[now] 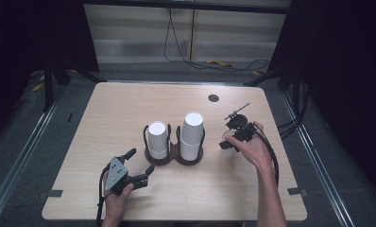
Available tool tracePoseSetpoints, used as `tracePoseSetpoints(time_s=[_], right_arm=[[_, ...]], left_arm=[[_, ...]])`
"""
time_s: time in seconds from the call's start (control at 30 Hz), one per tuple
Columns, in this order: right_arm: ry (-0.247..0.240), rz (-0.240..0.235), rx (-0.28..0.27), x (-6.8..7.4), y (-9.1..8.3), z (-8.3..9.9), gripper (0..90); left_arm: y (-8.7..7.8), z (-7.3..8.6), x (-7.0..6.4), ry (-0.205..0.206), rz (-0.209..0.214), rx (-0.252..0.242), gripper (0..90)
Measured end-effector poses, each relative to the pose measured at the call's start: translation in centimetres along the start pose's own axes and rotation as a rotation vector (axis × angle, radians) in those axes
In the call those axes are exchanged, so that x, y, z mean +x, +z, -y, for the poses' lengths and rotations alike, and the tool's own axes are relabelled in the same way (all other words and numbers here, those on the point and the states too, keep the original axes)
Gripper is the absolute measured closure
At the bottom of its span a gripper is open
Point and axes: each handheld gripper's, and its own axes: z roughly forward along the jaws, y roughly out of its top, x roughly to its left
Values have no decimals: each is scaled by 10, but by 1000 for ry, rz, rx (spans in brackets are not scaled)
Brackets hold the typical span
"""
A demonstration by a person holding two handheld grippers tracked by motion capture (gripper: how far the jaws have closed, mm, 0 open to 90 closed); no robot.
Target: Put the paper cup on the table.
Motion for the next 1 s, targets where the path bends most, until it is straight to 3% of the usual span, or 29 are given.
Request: tracePoseSetpoints(time_s=[0.13,0.4,0.43,0.5,0.53,0.67,0.87,0.93,1.0], right_arm=[[13,7,-13,0,-1,1,145],[45,0,-108,0,-11,3,139],[60,6,-139,-1,-14,4,139],[62,6,-146,-1,-15,4,139],[73,5,-191,-2,-18,5,137],[79,-1,-241,-1,-22,7,137],[114,7,-413,6,-30,14,135],[128,-11,-450,7,-30,17,135],[139,19,-493,8,-30,21,134]], left_arm=[[1,0,0,-2,5,0,159],[0,0,0,0,11,0,159],[0,0,0,1,12,3,159],[0,0,0,0,12,0,158],[0,0,0,0,12,1,158],[0,0,1,-4,14,-1,158],[0,0,1,-9,14,-2,159],[0,0,0,-6,11,-1,159],[0,0,1,-7,14,-1,159]])
